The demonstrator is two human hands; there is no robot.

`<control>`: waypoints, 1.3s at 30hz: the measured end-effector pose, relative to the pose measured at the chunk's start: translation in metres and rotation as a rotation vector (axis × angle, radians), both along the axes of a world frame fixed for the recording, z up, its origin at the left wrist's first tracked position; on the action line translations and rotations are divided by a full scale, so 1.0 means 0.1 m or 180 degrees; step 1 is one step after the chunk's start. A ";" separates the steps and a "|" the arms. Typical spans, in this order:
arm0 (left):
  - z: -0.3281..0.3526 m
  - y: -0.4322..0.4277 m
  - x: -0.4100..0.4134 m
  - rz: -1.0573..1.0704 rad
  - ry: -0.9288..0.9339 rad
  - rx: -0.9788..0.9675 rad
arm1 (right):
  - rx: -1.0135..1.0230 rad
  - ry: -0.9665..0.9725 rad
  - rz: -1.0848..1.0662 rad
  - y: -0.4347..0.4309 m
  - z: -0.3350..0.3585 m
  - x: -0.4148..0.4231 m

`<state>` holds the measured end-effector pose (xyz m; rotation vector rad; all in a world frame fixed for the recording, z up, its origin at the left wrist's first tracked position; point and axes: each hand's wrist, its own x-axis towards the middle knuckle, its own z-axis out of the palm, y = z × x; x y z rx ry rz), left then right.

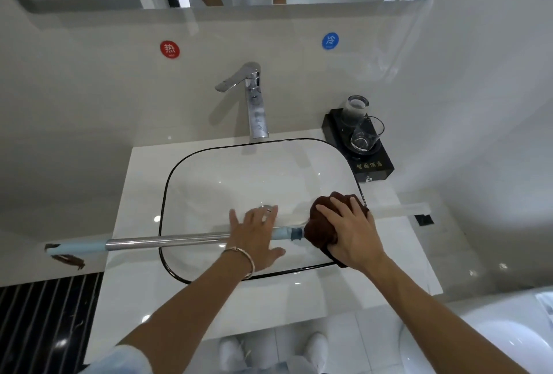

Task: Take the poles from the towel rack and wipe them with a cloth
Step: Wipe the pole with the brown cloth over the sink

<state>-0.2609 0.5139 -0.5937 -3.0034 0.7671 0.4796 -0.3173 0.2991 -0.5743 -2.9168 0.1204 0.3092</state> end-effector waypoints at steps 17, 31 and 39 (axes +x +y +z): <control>-0.11 -0.77 0.14 0.0171 -0.0030 0.0019 | -0.0034 -0.0244 -0.0432 -1.04 0.08 0.07; -0.12 -0.92 0.17 0.0280 0.0120 0.0045 | 0.0032 -0.0353 -0.0583 -1.28 0.04 0.06; -0.12 -0.91 0.20 0.0284 0.0230 0.0093 | 0.0234 -0.0154 0.0186 -0.84 0.00 0.03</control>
